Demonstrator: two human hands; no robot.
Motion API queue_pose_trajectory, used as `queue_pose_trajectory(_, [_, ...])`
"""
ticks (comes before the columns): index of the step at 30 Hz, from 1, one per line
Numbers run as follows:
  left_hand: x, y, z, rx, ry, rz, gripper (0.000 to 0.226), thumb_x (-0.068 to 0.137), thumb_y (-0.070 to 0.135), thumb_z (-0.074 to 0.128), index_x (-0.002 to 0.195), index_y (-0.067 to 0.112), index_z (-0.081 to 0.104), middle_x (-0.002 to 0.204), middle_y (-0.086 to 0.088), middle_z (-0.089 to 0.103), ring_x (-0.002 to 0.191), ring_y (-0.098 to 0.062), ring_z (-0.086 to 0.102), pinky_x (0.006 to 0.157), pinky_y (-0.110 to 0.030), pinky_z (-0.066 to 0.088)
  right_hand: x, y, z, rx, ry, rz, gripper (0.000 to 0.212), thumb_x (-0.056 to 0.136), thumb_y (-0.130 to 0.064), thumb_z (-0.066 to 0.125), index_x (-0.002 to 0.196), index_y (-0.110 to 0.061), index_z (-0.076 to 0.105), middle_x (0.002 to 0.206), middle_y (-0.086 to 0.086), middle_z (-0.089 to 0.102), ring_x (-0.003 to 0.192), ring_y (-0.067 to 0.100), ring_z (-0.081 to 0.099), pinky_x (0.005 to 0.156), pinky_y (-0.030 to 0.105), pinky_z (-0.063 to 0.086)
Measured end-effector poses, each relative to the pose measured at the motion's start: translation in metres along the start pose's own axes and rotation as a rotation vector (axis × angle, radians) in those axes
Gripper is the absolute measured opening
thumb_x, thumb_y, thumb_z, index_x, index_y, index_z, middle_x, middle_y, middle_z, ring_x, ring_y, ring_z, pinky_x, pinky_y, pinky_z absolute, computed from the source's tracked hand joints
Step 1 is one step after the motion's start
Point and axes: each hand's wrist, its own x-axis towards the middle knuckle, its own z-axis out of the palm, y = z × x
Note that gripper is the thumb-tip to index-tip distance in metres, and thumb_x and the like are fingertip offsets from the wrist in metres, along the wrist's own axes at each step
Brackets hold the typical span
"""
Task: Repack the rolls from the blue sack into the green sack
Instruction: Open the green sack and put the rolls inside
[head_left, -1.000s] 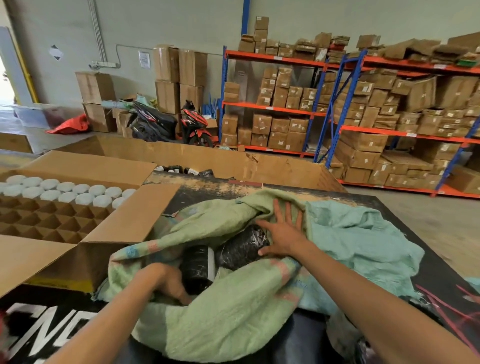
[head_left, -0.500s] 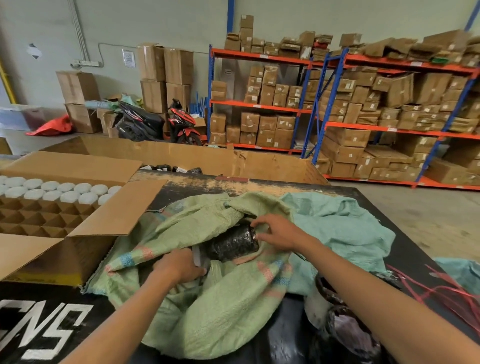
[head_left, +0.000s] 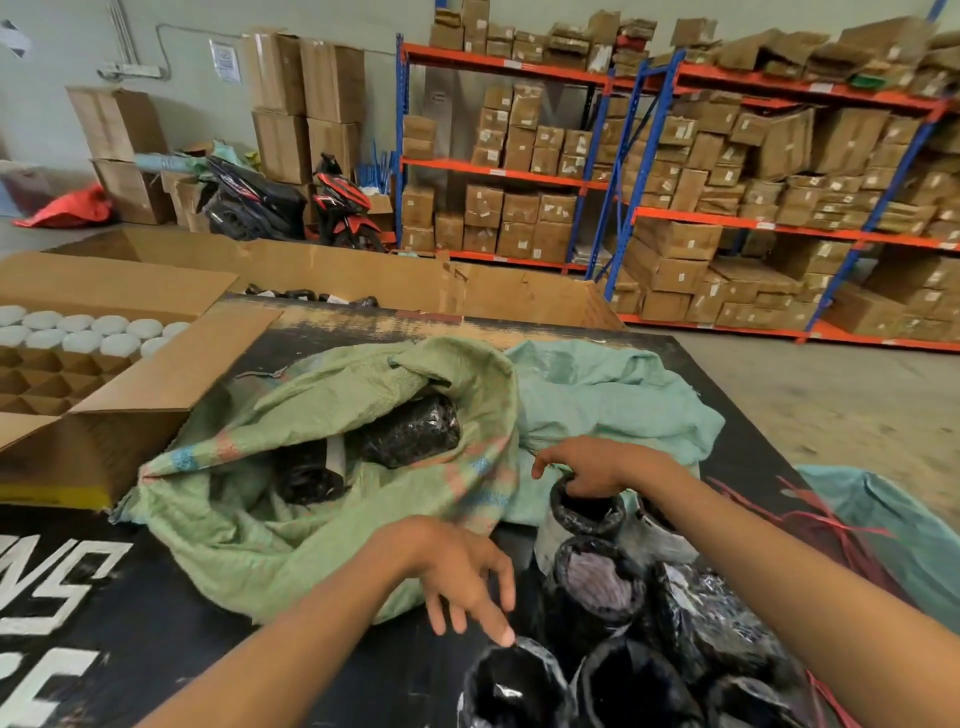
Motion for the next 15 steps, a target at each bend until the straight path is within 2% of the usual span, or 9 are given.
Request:
queue_pose_trajectory(3, [0.002,-0.003,0.011,-0.070,-0.044,0.029,0.030,0.088,0.017,0.071,0.116,0.015,0.061,0.093,-0.004,0.065,0.092,-0.025,0.064,0.082,-0.036,0.059,0.004,0.005,0.020,-0.006,-0.005,0.013,0.054,0.087,-0.002,0.049,0.134,-0.028,0.055,0.134,0.008,0.056,0.121,0.029,0.054,0.093,0.034,0.044])
queue_pose_trajectory(5, [0.000,-0.006,0.013,-0.043,-0.060,0.027,0.040,0.085,0.008,0.073,0.123,0.013,0.059,0.099,-0.010,0.065,0.082,-0.020,0.065,0.088,-0.041,0.057,0.007,0.010,0.031,0.006,0.088,0.026,0.048,0.086,-0.003,0.048,0.121,-0.032,0.065,0.126,0.003,0.062,0.115,0.027,0.058,0.087,0.036,0.049])
queue_pose_trajectory(7, [-0.001,-0.009,0.015,-0.034,-0.049,0.016,0.044,0.083,0.004,0.074,0.123,0.011,0.059,0.101,-0.013,0.064,0.075,-0.014,0.065,0.087,-0.038,0.058,0.008,0.014,0.036,0.009,0.183,0.049,0.043,0.089,-0.007,0.048,0.114,-0.036,0.068,0.123,0.000,0.065,0.112,0.026,0.060,0.081,0.036,0.051])
queue_pose_trajectory(9, [-0.002,-0.014,0.015,-0.079,0.026,0.054,0.036,0.083,-0.002,0.070,0.116,0.010,0.062,0.083,-0.004,0.068,0.068,-0.010,0.065,0.074,-0.029,0.061,0.007,0.017,0.034,-0.005,0.225,0.056,0.042,0.092,-0.011,0.048,0.121,-0.037,0.064,0.127,-0.001,0.063,0.114,0.027,0.059,0.079,0.036,0.049])
queue_pose_trajectory(11, [-0.009,-0.019,0.009,-0.009,0.148,0.127,0.029,0.079,0.005,0.067,0.107,0.014,0.067,0.066,0.009,0.066,0.063,-0.007,0.060,0.063,-0.023,0.054,0.003,0.022,0.026,0.009,0.273,0.059,0.042,0.094,-0.013,0.048,0.126,-0.036,0.060,0.128,0.001,0.063,0.113,0.028,0.059,0.077,0.037,0.049])
queue_pose_trajectory(13, [-0.020,-0.023,-0.002,0.032,0.262,0.181,0.024,0.073,0.017,0.064,0.095,0.025,0.070,0.064,0.015,0.066,0.062,-0.004,0.058,0.065,-0.023,0.046,-0.003,0.030,0.011,0.044,0.326,0.074,0.041,0.093,-0.013,0.048,0.127,-0.032,0.059,0.125,0.004,0.064,0.109,0.031,0.059,0.076,0.037,0.049])
queue_pose_trajectory(15, [-0.038,-0.024,-0.019,-0.005,0.384,0.230,0.018,0.079,0.017,0.060,0.083,0.031,0.070,0.062,0.017,0.062,0.058,-0.001,0.053,0.063,-0.023,0.043,-0.011,0.037,-0.008,0.122,0.381,0.087,0.035,0.092,-0.012,0.049,0.122,-0.025,0.062,0.121,0.007,0.066,0.106,0.032,0.060,0.081,0.041,0.052])
